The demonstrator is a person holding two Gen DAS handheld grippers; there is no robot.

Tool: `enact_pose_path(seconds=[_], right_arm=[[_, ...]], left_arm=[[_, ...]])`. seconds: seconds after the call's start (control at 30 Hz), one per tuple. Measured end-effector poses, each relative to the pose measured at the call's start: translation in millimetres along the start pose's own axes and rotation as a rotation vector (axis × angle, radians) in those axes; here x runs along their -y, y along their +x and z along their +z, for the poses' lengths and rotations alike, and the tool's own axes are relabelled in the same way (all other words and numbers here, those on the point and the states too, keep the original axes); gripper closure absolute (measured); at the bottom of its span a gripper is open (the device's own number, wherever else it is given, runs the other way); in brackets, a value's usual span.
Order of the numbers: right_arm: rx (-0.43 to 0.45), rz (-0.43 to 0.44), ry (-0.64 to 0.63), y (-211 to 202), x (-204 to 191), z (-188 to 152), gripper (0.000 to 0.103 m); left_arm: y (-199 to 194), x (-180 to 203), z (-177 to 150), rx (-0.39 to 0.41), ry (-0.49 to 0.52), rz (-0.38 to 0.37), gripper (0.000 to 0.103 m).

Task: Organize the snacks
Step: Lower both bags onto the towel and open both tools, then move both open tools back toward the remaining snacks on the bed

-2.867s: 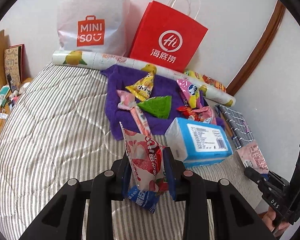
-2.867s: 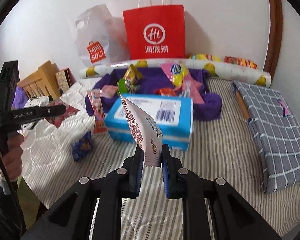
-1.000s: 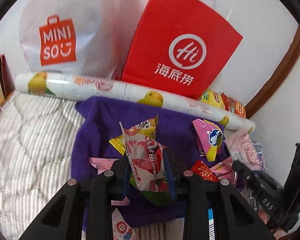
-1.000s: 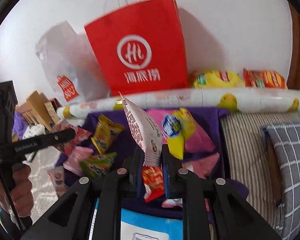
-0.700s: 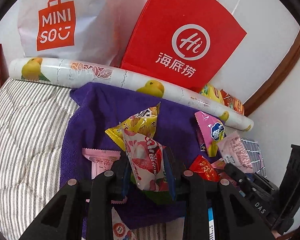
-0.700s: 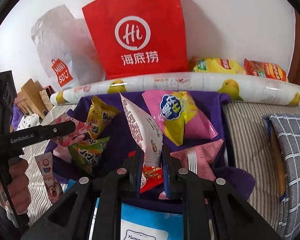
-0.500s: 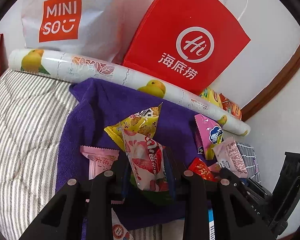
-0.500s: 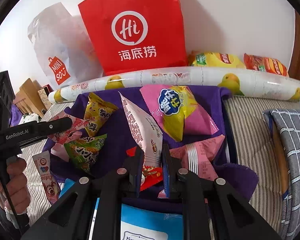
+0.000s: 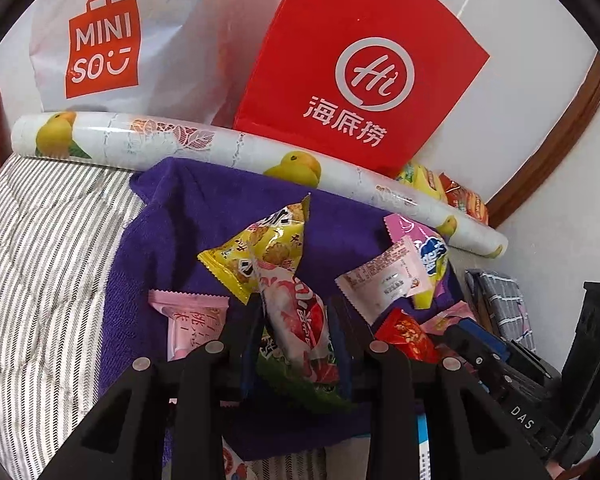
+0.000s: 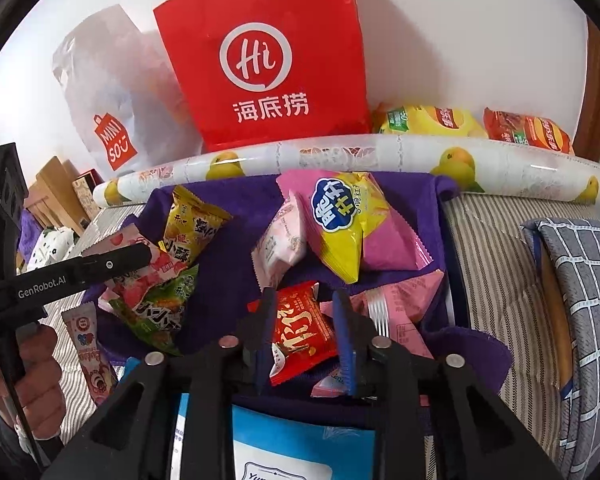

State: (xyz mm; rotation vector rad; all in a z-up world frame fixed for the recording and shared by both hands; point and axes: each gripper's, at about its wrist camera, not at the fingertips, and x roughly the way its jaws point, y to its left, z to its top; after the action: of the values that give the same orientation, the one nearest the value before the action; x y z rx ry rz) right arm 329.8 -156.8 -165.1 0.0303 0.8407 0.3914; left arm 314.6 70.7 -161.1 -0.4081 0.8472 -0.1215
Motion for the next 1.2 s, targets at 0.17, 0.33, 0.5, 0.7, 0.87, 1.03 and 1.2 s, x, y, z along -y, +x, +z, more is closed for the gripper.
enact_pose_path(seconds=[0.17,0.33,0.5,0.7,0.87,1.03,1.2], right_arm=[[0.036,-0.010,-0.021,-8,-4,1,0.058],[0.059,0.011,-0.007,-15,-3,1,0.052],[0.093,0.044,-0.007,-21,-7,0,0.052],[0.135,0.074,-0.034,-37,-23,-7,0.052],[0.130,0.124,-0.071,-51,-56,-27,0.052],[0.047,0.173,-0.111,-55,-87,-46,0.065],[0.000,0.193,-0.154,-51,-122,-60,0.065]], left_arm=[[-7,-2,1,0.031,-0.003,0.000,0.048],[-13,-8,4,0.047,-0.033,-0.009,0.047],[-19,-13,7,0.072,-0.058,0.006,0.047],[-42,-11,9,0.140,-0.030,0.033,0.039],[-62,-18,7,0.167,-0.012,0.104,0.039],[-75,-38,-9,0.134,0.002,0.166,0.039],[-91,-59,-25,0.110,0.035,0.261,0.039]])
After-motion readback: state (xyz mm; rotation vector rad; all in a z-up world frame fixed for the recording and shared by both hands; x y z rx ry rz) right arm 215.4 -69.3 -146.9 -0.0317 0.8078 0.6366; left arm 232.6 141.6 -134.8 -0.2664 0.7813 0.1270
